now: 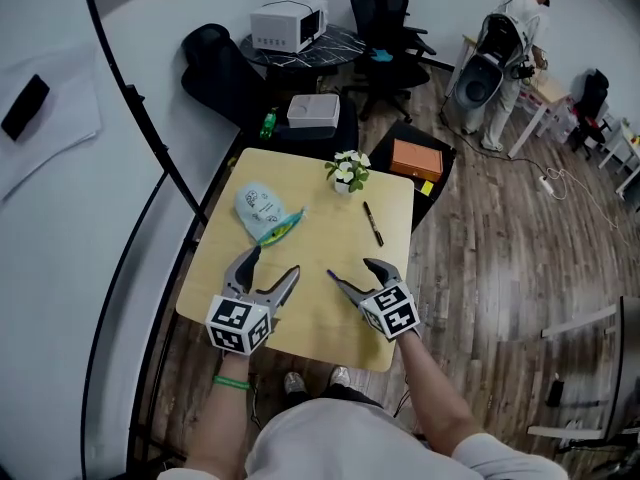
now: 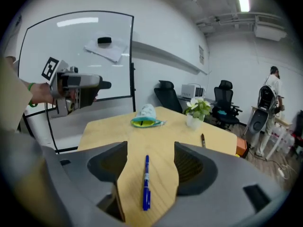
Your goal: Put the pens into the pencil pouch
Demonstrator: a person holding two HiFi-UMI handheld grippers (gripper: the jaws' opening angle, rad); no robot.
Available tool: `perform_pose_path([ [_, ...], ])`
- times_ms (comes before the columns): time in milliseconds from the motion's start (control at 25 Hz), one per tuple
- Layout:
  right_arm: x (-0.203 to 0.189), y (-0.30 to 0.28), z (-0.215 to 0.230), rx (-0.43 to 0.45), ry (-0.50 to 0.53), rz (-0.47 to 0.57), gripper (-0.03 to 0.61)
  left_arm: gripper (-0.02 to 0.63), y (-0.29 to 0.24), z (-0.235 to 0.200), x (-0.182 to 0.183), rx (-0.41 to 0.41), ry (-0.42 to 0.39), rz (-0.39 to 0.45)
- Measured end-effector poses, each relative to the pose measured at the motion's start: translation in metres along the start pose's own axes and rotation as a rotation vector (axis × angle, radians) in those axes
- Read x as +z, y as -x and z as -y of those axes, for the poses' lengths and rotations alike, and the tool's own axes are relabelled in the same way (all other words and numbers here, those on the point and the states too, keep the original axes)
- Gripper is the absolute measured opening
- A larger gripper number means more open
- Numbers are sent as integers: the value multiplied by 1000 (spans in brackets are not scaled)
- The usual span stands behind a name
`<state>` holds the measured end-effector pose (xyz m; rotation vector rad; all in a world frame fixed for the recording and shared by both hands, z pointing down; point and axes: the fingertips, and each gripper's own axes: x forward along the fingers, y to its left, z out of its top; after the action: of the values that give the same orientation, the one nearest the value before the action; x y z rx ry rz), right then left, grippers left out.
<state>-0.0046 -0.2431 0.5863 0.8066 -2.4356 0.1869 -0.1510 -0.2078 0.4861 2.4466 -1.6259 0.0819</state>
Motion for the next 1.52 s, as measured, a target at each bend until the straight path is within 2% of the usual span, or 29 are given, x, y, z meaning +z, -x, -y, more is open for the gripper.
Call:
perform_pose_path([
  [160, -54, -14, -9, 34, -41, -122, 298, 342, 3, 2, -15, -1, 17, -29],
  [320, -90, -18, -15, 47, -88, -204, 272, 342, 6, 5, -26, -6, 38, -53],
  [520, -110, -20, -15, 43, -114, -254, 234, 342, 7, 8, -35, -10, 55, -68],
  [800, -121, -17, -8, 20, -121, -284, 118, 342, 7, 9, -40, -7, 76, -75],
  [880, -123, -15, -7, 20, -104, -296, 64, 342, 7, 10, -40, -4, 78, -75],
  [1120, -113, -12, -4, 30, -83, -277, 61, 342, 4, 10, -42, 2, 81, -79],
  [1520, -44, 3, 18, -5, -47, -98, 61, 342, -8, -8, -36, 43, 47, -90],
])
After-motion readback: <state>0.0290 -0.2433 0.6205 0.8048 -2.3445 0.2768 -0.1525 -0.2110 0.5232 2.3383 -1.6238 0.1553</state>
